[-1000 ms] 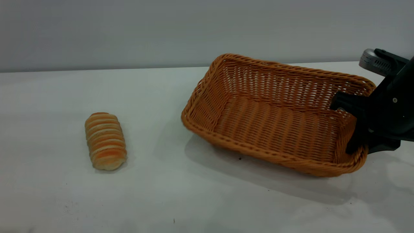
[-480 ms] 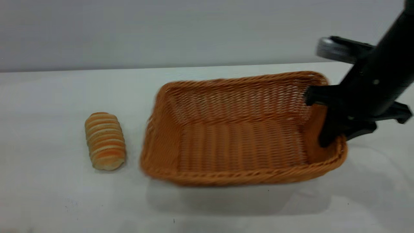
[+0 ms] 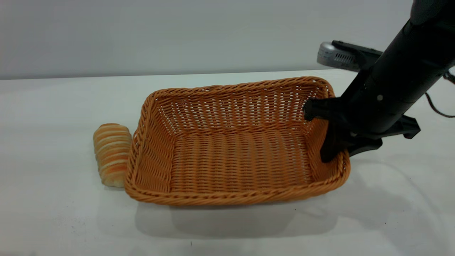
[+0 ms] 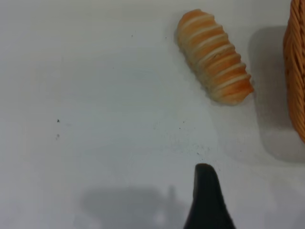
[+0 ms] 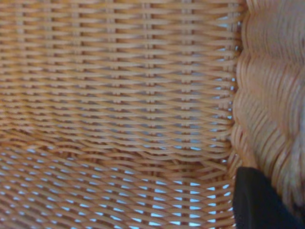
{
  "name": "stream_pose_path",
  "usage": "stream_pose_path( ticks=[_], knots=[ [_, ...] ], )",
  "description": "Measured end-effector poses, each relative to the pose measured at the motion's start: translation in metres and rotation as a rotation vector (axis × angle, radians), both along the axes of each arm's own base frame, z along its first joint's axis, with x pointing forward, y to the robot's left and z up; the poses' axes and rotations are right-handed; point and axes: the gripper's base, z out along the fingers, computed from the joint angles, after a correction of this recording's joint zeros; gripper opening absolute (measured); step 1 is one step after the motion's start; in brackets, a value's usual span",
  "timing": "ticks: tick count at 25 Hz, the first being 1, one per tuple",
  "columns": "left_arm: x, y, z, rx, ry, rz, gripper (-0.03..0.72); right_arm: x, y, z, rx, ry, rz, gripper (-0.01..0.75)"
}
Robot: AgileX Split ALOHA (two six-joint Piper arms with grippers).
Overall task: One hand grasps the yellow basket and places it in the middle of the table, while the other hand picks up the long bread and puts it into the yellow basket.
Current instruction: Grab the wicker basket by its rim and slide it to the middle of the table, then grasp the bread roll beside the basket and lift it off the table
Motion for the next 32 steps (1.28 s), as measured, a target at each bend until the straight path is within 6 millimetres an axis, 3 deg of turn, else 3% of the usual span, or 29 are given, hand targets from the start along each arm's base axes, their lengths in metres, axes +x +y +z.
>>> stream_pose_path(
  ticks=[2, 9, 11, 15, 18, 24, 32],
  knots=[
    [0.0, 0.0, 0.0, 0.0, 0.0, 0.0, 0.551, 0.0, 0.0, -0.005, -0.012, 0.006, 0.028, 0.167],
    [0.001, 0.0, 0.001, -0.005, -0.009, 0.003, 0.551, 0.001, 0.001, -0.001, -0.026, -0.024, 0.094, 0.579],
    [0.002, 0.0, 0.002, -0.019, -0.033, 0.013, 0.551, 0.0, 0.002, 0.005, -0.029, -0.046, 0.137, 0.634],
    [0.007, -0.001, 0.005, -0.044, -0.087, 0.028, 0.551, -0.003, 0.003, 0.027, -0.016, -0.089, 0.191, 0.638],
    [0.014, -0.002, 0.001, -0.044, -0.075, 0.029, 0.551, -0.006, 0.003, 0.051, 0.003, -0.14, 0.221, 0.584],
    [0.041, -0.007, -0.025, -0.058, 0.015, 0.055, 0.551, -0.021, 0.0, 0.102, 0.025, -0.234, 0.296, 0.501],
    [0.089, -0.014, -0.068, -0.107, 0.145, 0.143, 0.551, -0.051, -0.005, 0.154, 0.059, -0.304, 0.396, 0.49]
  ],
)
